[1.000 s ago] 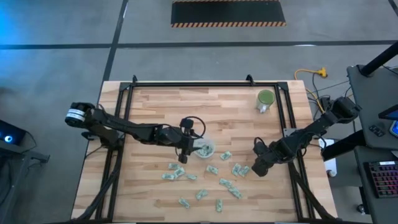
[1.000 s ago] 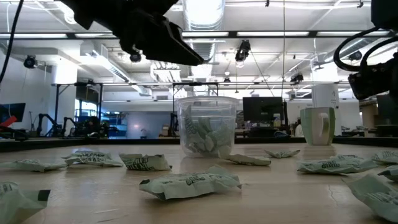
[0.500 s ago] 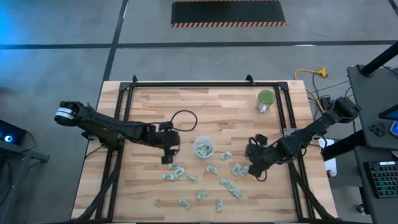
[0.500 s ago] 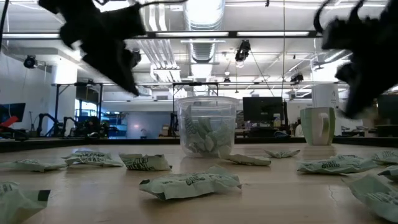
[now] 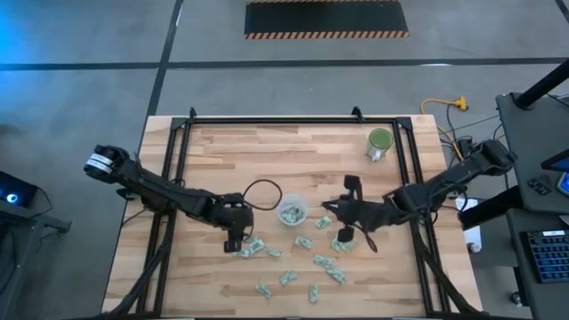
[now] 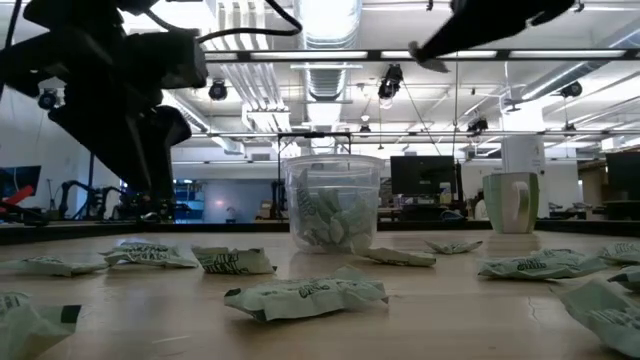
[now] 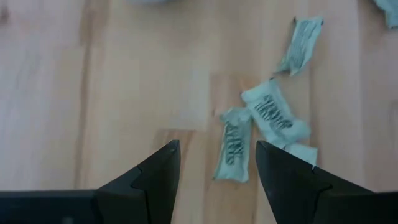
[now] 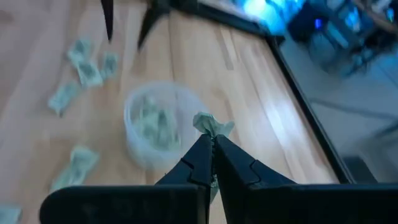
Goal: Pick and place Stevia / Truvia into bins
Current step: Put the light green stevia packet into the transparent container
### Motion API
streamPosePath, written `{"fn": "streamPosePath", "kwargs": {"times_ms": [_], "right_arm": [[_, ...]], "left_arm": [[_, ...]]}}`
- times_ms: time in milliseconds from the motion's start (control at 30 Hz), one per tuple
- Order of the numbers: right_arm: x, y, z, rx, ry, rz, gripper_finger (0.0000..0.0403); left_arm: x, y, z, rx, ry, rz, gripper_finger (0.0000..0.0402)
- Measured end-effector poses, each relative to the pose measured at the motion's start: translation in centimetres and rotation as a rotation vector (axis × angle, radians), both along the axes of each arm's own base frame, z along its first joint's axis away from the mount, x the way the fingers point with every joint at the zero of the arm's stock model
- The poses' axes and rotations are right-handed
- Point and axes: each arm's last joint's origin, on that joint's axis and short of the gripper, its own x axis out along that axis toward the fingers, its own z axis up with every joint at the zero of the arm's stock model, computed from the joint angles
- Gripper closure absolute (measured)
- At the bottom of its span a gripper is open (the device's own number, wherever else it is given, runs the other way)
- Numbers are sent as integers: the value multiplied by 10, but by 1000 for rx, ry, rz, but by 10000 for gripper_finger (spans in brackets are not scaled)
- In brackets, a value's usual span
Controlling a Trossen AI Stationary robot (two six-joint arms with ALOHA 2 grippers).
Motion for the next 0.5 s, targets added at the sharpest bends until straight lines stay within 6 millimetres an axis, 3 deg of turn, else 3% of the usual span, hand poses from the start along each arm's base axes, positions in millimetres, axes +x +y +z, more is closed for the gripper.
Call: {"fn": "streamPosePath", "kwargs": {"times_ms": [233,500], "right_arm": [[30,-15,-14,43,-41,154,394],[59,-31,-51,23,57,120,394]], "left_arm": [[2,-1,-9,6,49,-2,209],[0,-2,-12,-14,78,8,209]]}}
